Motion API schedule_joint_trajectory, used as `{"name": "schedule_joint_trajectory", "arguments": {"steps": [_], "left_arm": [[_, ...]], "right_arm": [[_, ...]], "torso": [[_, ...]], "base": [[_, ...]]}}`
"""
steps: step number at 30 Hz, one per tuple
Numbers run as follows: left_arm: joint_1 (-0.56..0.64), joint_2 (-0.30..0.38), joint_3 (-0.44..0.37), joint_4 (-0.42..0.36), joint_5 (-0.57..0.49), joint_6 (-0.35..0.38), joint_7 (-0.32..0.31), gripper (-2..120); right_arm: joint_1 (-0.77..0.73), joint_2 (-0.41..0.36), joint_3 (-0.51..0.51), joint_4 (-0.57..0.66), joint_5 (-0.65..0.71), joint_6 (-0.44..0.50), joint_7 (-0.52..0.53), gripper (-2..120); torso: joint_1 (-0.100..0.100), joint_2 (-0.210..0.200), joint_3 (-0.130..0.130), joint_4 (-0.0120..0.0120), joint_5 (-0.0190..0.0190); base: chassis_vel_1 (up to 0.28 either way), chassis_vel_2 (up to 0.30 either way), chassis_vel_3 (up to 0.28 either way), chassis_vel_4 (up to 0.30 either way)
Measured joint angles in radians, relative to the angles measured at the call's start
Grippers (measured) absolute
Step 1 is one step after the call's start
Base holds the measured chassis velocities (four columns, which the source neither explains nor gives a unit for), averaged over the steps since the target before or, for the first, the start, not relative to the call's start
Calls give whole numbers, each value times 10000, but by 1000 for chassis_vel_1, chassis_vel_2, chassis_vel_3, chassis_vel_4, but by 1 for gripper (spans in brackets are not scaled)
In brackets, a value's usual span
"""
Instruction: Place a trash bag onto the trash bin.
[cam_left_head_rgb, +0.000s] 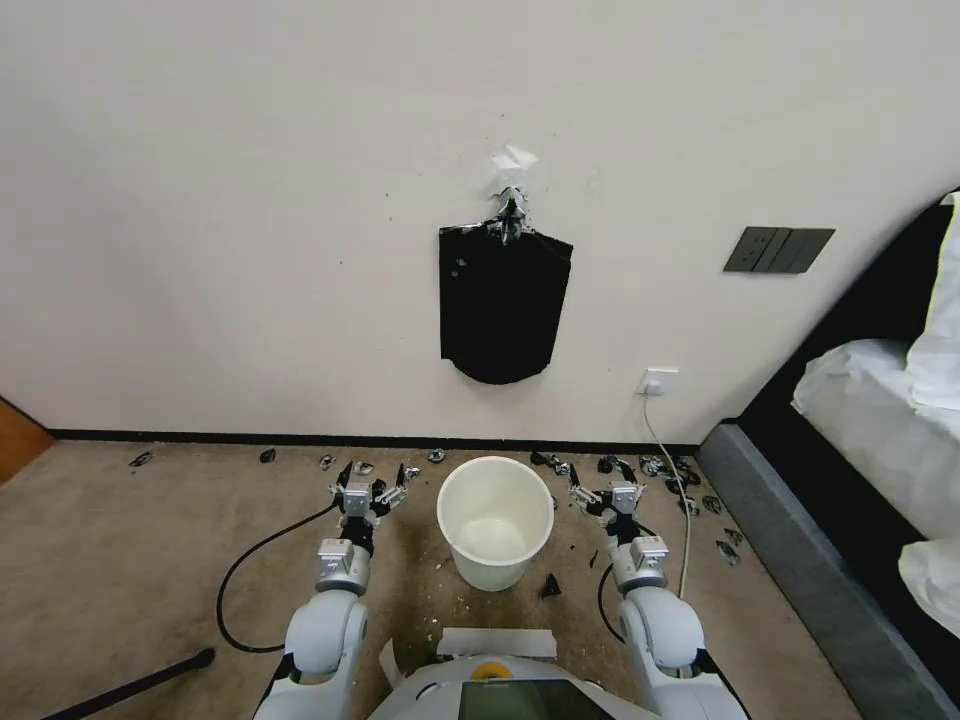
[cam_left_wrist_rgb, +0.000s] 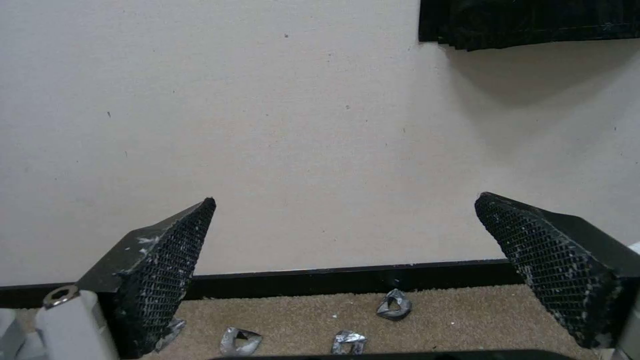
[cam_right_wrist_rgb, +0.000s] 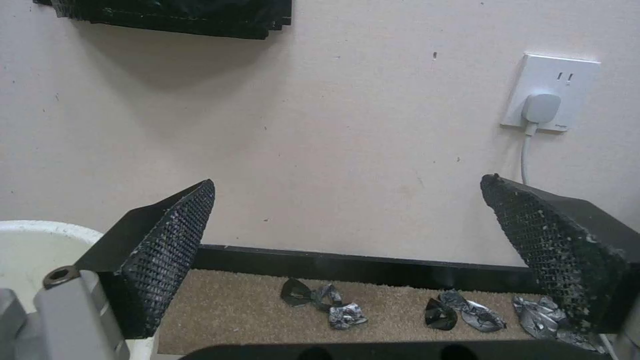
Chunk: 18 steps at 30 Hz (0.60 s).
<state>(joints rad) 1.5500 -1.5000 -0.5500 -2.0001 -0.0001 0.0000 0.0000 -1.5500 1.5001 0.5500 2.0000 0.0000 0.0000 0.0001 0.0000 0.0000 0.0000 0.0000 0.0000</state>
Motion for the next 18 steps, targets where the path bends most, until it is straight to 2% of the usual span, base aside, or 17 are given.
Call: {"name": "schedule_joint_trajectory", "arguments": {"steps": [18], "left_arm": [[0, 0, 0, 0, 0, 0, 0, 100]], "right_arm": [[0, 0, 0, 0, 0, 0, 0, 100]], "torso": [[0, 0, 0, 0, 0]], "base": [[0, 0, 0, 0]]}}
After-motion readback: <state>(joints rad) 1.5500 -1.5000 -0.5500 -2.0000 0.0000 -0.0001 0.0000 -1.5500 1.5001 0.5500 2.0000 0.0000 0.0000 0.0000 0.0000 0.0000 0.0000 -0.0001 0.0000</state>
